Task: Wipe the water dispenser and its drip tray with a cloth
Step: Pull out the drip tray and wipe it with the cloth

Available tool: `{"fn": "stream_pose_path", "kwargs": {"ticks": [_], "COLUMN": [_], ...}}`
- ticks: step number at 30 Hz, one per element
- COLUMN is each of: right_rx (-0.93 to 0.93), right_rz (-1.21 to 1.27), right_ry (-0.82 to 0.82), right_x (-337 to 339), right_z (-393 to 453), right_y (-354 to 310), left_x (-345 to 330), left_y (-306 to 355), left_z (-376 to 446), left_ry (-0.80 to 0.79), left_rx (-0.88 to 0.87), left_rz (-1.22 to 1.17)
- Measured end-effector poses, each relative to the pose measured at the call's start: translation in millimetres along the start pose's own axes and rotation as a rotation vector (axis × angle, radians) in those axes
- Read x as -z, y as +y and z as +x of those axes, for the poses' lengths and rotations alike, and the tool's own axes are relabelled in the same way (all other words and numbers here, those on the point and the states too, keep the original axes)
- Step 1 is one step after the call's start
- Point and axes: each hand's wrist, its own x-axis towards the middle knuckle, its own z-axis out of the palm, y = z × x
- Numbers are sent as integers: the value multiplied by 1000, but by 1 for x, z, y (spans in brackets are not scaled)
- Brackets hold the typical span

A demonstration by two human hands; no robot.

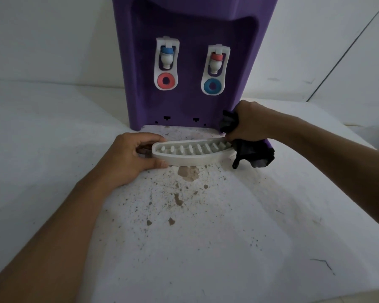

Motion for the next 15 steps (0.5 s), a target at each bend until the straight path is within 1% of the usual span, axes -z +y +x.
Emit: {"fn": "stream_pose_path", "kwargs": {"ticks": [3,6,10,12,15], "right_rx": [-47,-60,23,77,43], "right_rz": [68,151,10,31,43], "right_ry": [-2,39,143,142,50], "right_x": [-1,-2,-19,-21,-12], "right_z": [2,-5,-14,-17,-23], "right_y": [2,6,3,1,3], "left_x": [0,-1,-1,-1,-1], "left_y": [1,2,0,0,0], "left_z": [0,0,0,0,0], "left_ry": [2,2,-1,0,7], "left_rx": [1,-4,-4,-2,4], "left_rz": [0,-7,1,4,9]}}
